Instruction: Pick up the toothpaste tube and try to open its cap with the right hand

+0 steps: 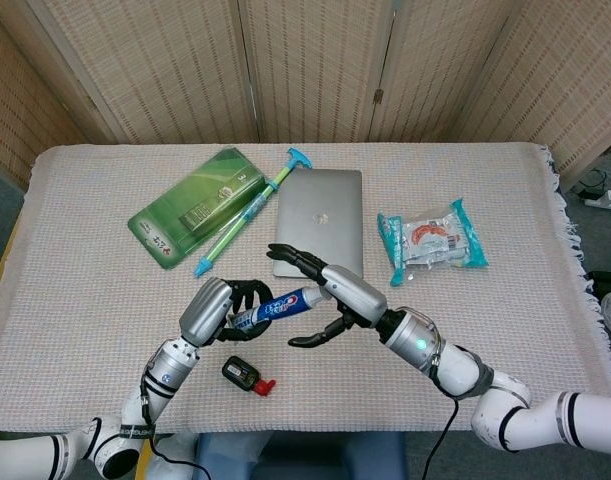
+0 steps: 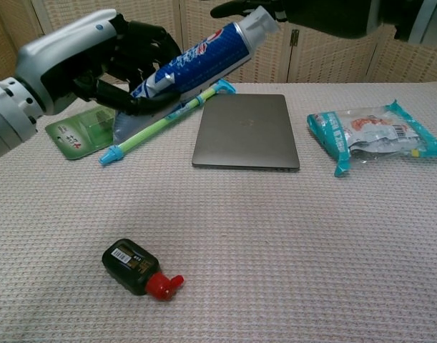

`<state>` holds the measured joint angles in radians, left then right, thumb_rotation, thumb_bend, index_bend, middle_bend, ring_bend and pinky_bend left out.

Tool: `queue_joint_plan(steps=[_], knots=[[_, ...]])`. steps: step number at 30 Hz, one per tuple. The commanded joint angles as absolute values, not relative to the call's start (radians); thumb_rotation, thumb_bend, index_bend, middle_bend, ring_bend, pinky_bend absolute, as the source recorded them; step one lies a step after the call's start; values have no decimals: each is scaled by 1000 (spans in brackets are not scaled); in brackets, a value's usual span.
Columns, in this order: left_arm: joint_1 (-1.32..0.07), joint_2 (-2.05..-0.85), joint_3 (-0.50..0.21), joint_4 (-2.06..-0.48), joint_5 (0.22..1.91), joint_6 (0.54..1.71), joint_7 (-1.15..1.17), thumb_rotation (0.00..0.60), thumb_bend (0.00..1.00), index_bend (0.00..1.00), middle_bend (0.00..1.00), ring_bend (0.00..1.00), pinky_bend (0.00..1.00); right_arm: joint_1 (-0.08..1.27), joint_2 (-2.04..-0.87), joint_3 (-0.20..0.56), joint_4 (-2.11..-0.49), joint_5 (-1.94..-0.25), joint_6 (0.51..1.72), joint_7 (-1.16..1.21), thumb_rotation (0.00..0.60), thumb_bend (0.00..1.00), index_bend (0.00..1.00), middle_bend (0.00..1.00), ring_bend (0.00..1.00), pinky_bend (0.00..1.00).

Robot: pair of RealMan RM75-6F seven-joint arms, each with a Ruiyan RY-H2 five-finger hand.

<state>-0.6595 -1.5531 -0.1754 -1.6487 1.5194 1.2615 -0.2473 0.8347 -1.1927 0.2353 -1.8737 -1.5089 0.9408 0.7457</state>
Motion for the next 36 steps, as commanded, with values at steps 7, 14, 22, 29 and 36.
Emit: queue_joint_plan(steps=[7, 14, 22, 29, 36], knots=[[-654, -1582, -187, -1629, 1526, 1285, -275, 600, 768, 818, 828, 752, 752, 874, -1156, 259, -1922, -1442, 869, 664, 402, 124, 0, 0, 0, 0], [-653, -1587, -193, -1626, 1523, 1287, -275, 600, 769, 818, 828, 752, 752, 883, -1173, 263, -1917, -1424, 860, 646, 404, 124, 0, 0, 0, 0], [-651, -1596, -205, -1631, 1518, 1294, -322, 600, 770, 818, 828, 751, 752, 876, -1200, 270, -1918, -1435, 887, 684, 404, 124, 0, 0, 0, 0], [-648, -1612, -211, -1605, 1532, 1318, -360, 600, 771, 818, 828, 747, 752, 859, -1209, 266, -1904, -1486, 919, 827, 405, 123, 0, 0, 0, 0], [-648, -1624, -217, -1579, 1542, 1335, -388, 600, 771, 817, 828, 743, 752, 848, -1202, 259, -1876, -1538, 960, 920, 404, 124, 0, 0, 0, 0]])
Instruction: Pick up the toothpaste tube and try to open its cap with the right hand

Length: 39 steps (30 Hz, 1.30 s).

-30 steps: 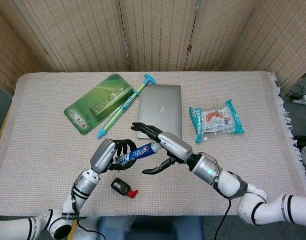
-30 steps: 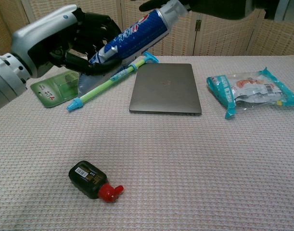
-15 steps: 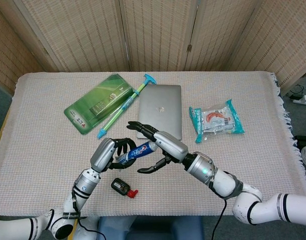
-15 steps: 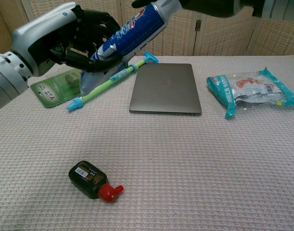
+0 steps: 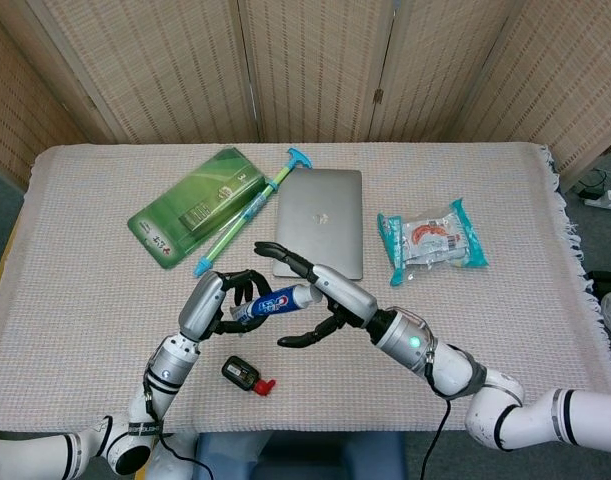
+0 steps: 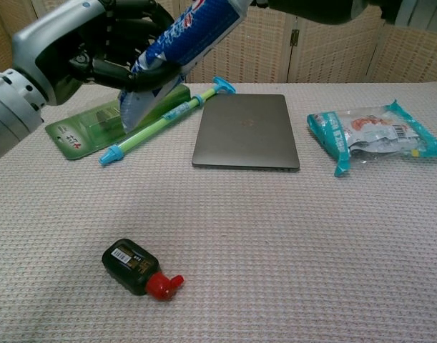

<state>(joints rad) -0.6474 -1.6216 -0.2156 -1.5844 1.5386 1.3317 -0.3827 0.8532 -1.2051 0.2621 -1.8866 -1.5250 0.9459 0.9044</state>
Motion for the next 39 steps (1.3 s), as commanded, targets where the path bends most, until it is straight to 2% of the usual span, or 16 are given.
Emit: queue_joint_plan(steps=[1, 8, 14, 24, 31, 36, 39], knots=[[-648, -1626, -217, -1574, 1545, 1338, -391, 600, 771, 817, 828, 742, 752, 846, -1201, 258, -1871, -1541, 965, 922, 404, 124, 0, 0, 0, 0], [-647, -1634, -208, -1533, 1562, 1350, -395, 600, 771, 817, 828, 735, 751, 834, -1175, 268, -1854, -1532, 996, 931, 401, 124, 0, 0, 0, 0], [-645, -1620, -194, -1488, 1557, 1333, -384, 600, 771, 816, 828, 727, 751, 816, -1108, 279, -1860, -1530, 1016, 929, 402, 124, 0, 0, 0, 0], [-652, -1547, -146, -1399, 1430, 1143, -155, 600, 770, 810, 828, 721, 751, 759, -972, 259, -1875, -1521, 1026, 874, 401, 124, 0, 0, 0, 0], [-654, -1549, -143, -1346, 1278, 1032, 46, 600, 769, 790, 827, 681, 695, 719, -955, 216, -1853, -1528, 1030, 826, 401, 124, 0, 0, 0, 0], [-652, -1562, -134, -1323, 1211, 995, 147, 600, 768, 706, 741, 597, 628, 689, -952, 188, -1829, -1528, 1041, 781, 398, 124, 0, 0, 0, 0], [-654, -1561, -132, -1334, 1166, 969, 203, 600, 764, 522, 592, 463, 558, 669, -951, 170, -1822, -1528, 1047, 753, 400, 124, 0, 0, 0, 0]])
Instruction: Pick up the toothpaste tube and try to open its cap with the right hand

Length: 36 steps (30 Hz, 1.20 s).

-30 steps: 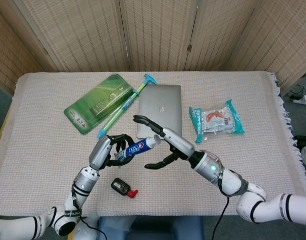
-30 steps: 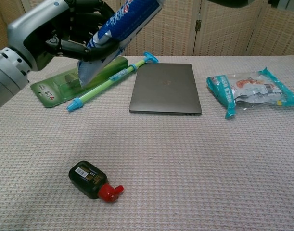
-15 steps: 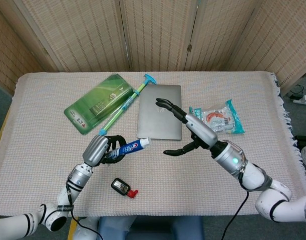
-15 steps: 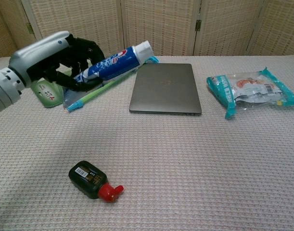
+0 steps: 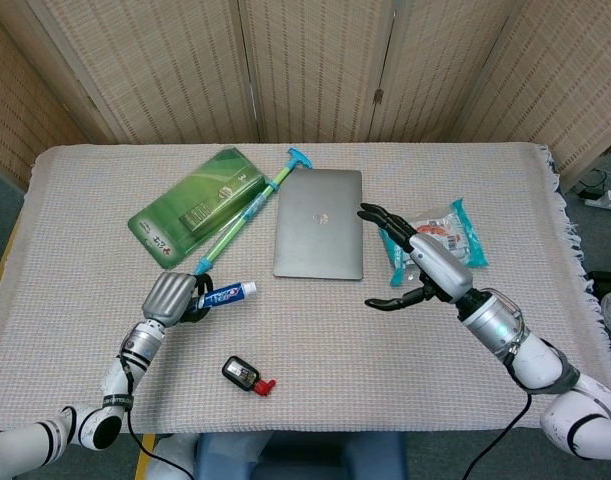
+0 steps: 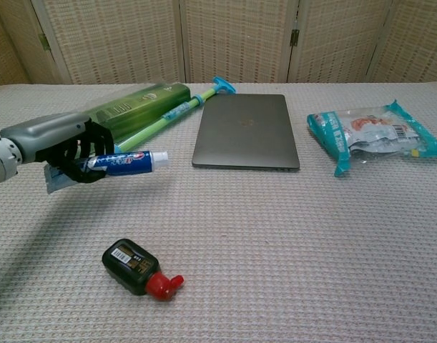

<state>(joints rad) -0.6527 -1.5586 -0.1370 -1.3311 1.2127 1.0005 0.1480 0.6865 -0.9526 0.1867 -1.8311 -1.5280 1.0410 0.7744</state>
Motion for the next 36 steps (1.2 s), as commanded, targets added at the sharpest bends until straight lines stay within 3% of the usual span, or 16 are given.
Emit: queue_joint_plan(steps=[1, 8, 11, 13, 15, 17, 24, 29, 36], knots=[[-655, -1561, -131, -1337, 1158, 967, 219, 600, 764, 457, 539, 418, 528, 663, -950, 164, -1819, -1528, 1048, 745, 399, 125, 0, 0, 0, 0], [-646, -1550, -124, -1379, 1144, 985, 277, 600, 670, 116, 287, 197, 323, 603, -945, 121, -1781, -1518, 1075, 669, 394, 124, 0, 0, 0, 0], [-631, -1530, -126, -1409, 1165, 1022, 270, 600, 653, 61, 244, 160, 278, 566, -944, 100, -1768, -1516, 1103, 608, 398, 125, 0, 0, 0, 0], [-615, -1502, -131, -1440, 1185, 1060, 256, 600, 650, 65, 234, 151, 272, 536, -941, 81, -1760, -1509, 1122, 535, 411, 127, 0, 0, 0, 0], [-591, -1464, -137, -1477, 1208, 1109, 241, 600, 649, 88, 233, 150, 267, 500, -941, 67, -1755, -1492, 1153, 450, 532, 128, 0, 0, 0, 0], [-566, -1427, -141, -1509, 1225, 1158, 228, 600, 649, 108, 233, 152, 263, 466, -944, 56, -1754, -1476, 1185, 373, 600, 128, 0, 0, 0, 0], [-442, -1288, -137, -1616, 1275, 1341, 175, 600, 649, 151, 233, 166, 248, 335, -966, 15, -1738, -1459, 1328, 190, 600, 129, 0, 0, 0, 0], [-339, -1222, -101, -1659, 1336, 1473, 136, 600, 645, 148, 233, 165, 232, 252, -986, -17, -1702, -1484, 1407, 199, 600, 128, 0, 0, 0, 0], [-215, -1168, -34, -1731, 1402, 1596, 135, 600, 549, 145, 233, 148, 157, 165, -1005, -47, -1658, -1527, 1494, 227, 600, 129, 0, 0, 0, 0]])
